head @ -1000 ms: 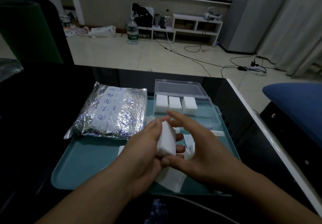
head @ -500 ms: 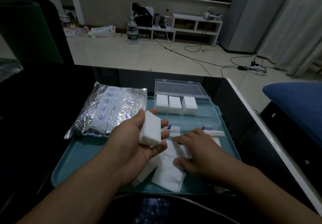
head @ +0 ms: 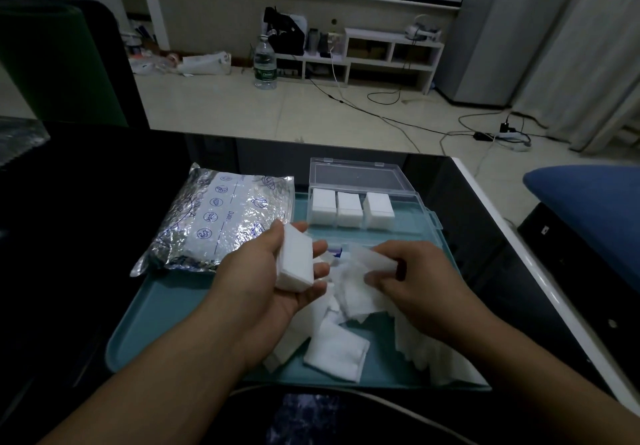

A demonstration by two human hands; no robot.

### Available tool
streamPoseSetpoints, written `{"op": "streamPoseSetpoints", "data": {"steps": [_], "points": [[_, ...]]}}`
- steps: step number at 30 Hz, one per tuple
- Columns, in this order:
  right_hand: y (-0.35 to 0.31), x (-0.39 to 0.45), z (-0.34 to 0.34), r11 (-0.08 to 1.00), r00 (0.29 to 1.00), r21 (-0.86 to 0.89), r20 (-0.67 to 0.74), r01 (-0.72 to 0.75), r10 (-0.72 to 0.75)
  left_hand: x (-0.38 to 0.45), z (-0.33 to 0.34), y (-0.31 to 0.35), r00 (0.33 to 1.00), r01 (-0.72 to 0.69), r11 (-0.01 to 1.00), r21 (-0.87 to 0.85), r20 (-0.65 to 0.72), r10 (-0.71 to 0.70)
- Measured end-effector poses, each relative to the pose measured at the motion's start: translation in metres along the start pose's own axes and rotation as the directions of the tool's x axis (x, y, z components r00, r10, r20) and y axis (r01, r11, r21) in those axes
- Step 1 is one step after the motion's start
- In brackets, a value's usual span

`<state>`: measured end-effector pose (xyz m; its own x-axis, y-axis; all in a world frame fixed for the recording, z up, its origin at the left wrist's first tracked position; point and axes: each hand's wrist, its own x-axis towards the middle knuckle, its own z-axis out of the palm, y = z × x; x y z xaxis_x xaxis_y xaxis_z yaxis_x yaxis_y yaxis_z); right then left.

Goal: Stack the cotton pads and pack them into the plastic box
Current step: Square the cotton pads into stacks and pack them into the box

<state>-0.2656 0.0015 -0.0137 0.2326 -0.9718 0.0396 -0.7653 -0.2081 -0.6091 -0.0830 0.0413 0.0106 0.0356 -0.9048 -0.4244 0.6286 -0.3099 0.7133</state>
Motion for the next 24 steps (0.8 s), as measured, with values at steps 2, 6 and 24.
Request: {"op": "streamPoseSetpoints", "data": {"steps": [2,6,24], "points": [[0.003,0.001,0.001,0.999,0.999,-0.007,0.007,-0.040,0.040,0.001,-0.001,-0.001,1.000,-0.006,1.000,0.003,-0.006,0.006],[0.002,0.003,0.002,0.997,0.997,0.024,-0.017,-0.076,0.076,0.002,-0.001,-0.001,0.999,-0.030,1.000,0.008,-0.023,0.030],[-0.005,-0.009,0.011,0.838,0.934,-0.443,0.299,0.318,-0.196,0.005,-0.002,-0.006,0.997,-0.052,0.997,0.051,-0.055,0.055]]}}
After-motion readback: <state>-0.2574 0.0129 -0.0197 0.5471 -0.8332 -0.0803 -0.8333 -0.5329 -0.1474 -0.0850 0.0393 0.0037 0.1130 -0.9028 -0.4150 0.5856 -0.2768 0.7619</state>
